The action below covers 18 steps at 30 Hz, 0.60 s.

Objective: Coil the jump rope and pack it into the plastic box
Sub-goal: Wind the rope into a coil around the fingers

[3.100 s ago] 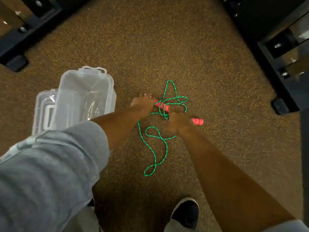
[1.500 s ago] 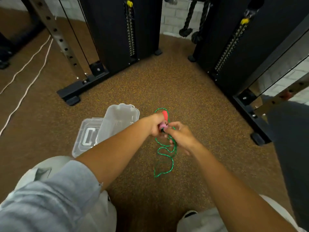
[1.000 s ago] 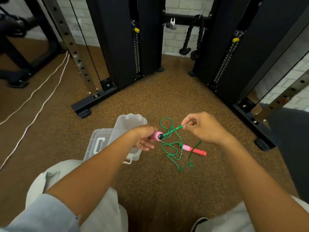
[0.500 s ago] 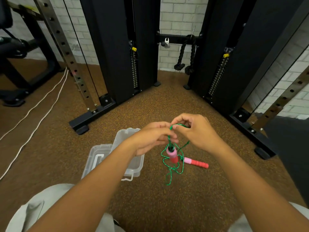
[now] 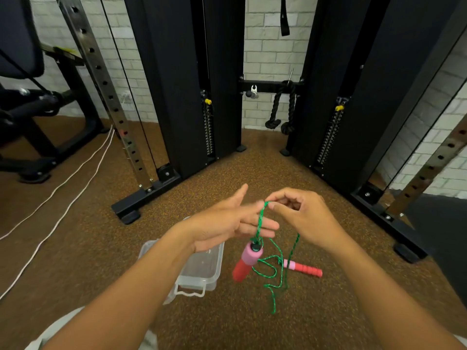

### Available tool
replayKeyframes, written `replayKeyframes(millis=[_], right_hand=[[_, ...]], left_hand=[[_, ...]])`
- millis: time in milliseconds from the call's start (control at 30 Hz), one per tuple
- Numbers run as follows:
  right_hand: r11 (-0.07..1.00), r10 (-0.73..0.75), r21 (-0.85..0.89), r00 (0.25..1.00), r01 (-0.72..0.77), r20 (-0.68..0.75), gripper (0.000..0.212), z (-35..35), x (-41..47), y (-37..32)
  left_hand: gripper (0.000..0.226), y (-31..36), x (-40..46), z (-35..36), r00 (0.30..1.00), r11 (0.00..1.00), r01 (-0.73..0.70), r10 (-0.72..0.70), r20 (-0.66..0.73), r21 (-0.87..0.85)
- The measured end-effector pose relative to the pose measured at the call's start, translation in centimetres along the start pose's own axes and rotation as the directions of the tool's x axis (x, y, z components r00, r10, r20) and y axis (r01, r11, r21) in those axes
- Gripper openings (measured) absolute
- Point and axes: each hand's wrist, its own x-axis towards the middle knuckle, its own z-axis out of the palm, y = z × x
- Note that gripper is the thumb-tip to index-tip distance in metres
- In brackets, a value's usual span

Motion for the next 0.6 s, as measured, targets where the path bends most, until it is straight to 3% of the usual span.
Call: replayKeyframes(millis=[133,233,367,600], right_hand=[[1.0,0.015,-0.012,1.0,-0.014,0.015,0.027,0.5,-0.3,0.1],[0.993,0.041,0.112,0.999,-0.044,0.033,0.039,1.0,-0.6,0.2],[0.925,0.139,0.363,0.989,-0.114,-0.043,0.026,2.4,-1.1,-0.3],[0.923,0.123,0.381,0.982,-0.059,-0.146,0.015,3.2,-0.5,-0.3]], left_hand=[[0.105,0.9,0.3,-0.1,0.997,0.989,-0.071,0.074,0.015,-0.131],[0.101,1.0,0.0,-0.3,0.993,0.98,-0.116,0.11,-0.045,-0.16],[0.111,0.7,0.0,-0.1,0.988,0.987,-0.141,0.135,-0.078,-0.077],[0.1,0.4,0.5,1.5,0.997,0.995,-0.077,0.075,-0.029,-0.068]])
